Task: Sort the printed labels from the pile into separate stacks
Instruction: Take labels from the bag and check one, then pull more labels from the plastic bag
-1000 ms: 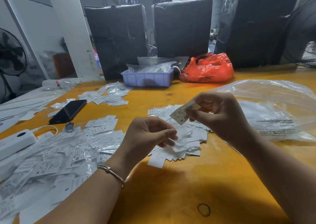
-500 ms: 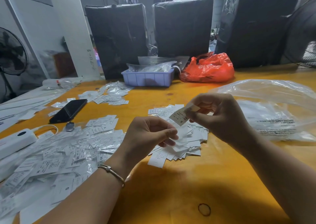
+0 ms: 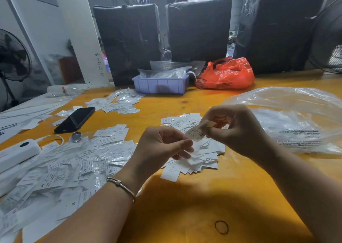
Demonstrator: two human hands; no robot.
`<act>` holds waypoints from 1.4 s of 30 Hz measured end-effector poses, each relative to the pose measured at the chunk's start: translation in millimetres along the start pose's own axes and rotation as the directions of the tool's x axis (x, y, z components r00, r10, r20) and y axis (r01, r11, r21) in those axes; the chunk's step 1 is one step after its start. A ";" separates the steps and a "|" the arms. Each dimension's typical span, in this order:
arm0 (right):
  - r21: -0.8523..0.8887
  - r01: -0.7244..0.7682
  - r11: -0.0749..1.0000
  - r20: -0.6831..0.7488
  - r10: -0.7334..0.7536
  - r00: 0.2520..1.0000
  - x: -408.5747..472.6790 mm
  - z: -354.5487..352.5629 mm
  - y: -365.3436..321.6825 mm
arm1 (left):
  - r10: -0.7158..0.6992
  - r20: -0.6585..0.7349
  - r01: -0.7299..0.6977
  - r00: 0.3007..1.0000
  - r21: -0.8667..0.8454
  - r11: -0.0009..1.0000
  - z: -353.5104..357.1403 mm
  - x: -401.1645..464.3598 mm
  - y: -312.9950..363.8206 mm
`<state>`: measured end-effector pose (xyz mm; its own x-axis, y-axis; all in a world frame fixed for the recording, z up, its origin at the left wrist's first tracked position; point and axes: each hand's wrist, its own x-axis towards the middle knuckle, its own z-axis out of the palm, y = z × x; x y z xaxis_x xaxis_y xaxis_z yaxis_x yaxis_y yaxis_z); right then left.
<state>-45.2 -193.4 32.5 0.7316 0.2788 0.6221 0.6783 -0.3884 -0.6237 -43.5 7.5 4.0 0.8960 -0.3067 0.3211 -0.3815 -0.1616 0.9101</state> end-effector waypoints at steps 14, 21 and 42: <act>-0.059 -0.077 0.995 0.176 0.087 0.981 1.0 0.9 2.9 | -0.030 0.058 0.025 0.998 0.080 0.997 2.4 1.5 -2.6; 0.097 -0.126 0.987 0.018 0.125 0.992 2.6 -1.5 0.1 | -0.035 0.028 0.034 0.999 0.038 0.999 0.7 2.4 -3.8; 0.039 -0.147 0.988 0.135 0.141 0.981 -2.6 14.8 -0.5 | -0.025 -0.032 0.026 0.999 0.012 1.000 0.1 2.6 -5.0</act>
<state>-46.3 -181.0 24.3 0.8221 0.3376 0.4584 0.5654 -0.3911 -0.7262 -39.3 7.3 0.2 0.9121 -0.2726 0.3062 -0.3611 -0.1807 0.9148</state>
